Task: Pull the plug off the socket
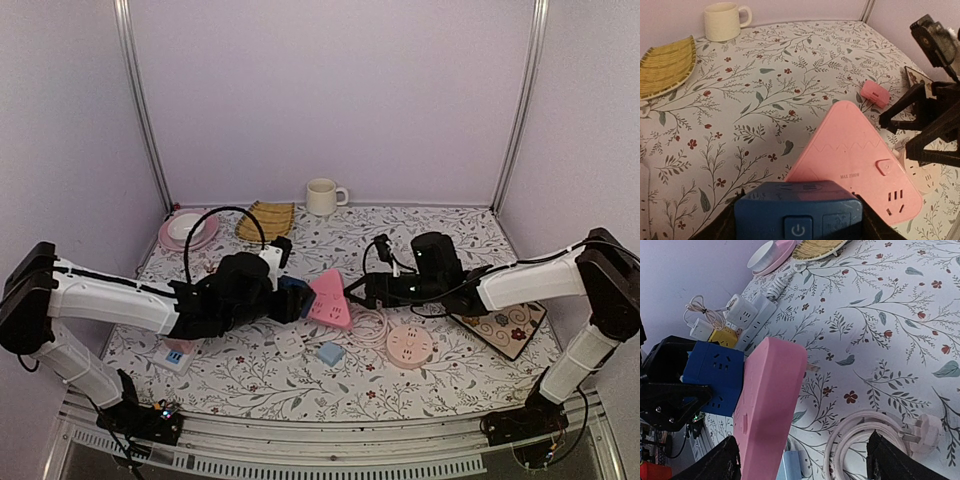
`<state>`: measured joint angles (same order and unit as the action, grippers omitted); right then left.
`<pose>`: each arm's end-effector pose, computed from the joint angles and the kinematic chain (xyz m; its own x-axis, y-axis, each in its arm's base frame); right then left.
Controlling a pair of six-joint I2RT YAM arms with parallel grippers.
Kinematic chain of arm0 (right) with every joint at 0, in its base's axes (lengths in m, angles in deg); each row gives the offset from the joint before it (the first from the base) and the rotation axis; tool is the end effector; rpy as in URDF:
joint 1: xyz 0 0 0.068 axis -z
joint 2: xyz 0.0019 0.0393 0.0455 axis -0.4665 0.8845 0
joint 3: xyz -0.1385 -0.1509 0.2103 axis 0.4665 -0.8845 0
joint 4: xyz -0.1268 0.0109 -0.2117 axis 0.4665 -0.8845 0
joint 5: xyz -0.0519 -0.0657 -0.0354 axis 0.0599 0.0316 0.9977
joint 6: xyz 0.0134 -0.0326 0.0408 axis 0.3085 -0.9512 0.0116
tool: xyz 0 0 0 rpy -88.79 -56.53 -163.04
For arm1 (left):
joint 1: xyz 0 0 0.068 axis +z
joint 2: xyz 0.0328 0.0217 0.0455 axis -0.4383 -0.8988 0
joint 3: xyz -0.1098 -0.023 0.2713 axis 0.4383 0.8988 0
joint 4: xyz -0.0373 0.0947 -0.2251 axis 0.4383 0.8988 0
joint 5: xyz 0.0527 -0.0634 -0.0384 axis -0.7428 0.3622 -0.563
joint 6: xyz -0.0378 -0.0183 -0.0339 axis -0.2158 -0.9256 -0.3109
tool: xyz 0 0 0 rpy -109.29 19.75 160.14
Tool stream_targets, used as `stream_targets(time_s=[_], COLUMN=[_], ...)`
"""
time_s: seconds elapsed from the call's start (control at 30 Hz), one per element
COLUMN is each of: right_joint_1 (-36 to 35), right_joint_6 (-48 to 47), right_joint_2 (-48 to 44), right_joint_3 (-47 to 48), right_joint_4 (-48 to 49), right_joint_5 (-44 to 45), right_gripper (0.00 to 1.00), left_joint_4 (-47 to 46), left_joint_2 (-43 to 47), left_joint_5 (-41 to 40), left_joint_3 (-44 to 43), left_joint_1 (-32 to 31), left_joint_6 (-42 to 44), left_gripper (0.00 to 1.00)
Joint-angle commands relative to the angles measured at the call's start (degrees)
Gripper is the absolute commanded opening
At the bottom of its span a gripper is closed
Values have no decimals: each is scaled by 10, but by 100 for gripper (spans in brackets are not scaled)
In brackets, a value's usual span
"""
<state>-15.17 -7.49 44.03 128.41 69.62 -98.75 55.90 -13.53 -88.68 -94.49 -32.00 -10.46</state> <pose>0.2272 0.2272 0.2178 -0.7380 -0.0439 -0.6733 -0.5551 0.6068 0.5689 0.1697 -0.2478 0.2337 -0.5194 0.0588 -0.8525 0.4490 0.8676 -0.2138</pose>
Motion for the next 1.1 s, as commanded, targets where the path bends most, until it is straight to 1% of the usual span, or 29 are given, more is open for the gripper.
stream_targets(time_s=[0.0,0.23,0.4,0.47,0.53,0.57,0.7,0.73,0.8,0.83,0.9,1.07], right_joint_1=[-19,-32,-42,-42,-43,-42,-42,-43,-43,-44,-47,-49], right_joint_6=[45,91,100,102,103,103,101,100,98,96,88,66], right_joint_2=[37,70,77,78,77,76,73,72,71,69,65,54], right_joint_3=[27,32,34,34,34,34,35,36,38,40,44,45], right_joint_4=[61,117,128,130,129,130,117,109,90,79,52,20], right_joint_5=[-27,-54,-55,-54,-51,-48,-25,-17,5,20,60,147], right_gripper=[89,83,81,77,71,65,38,28,15,11,8,6], left_joint_4=[-96,-128,-143,-144,-146,-147,-153,-154,-157,-158,-160,-179], left_joint_2=[34,40,45,45,46,46,48,48,48,47,45,48], left_joint_5=[6,5,3,0,-1,-1,-1,-2,-4,-6,-14,-24], left_joint_3=[12,25,30,30,31,32,36,36,34,34,31,31], left_joint_1=[-12,-26,-33,-35,-37,-38,-40,-42,-48,-50,-55,-64], left_joint_6=[20,33,41,42,42,42,45,47,54,57,63,76], left_gripper=[39,39,39,39,39,39,39,39,39,39,39,39])
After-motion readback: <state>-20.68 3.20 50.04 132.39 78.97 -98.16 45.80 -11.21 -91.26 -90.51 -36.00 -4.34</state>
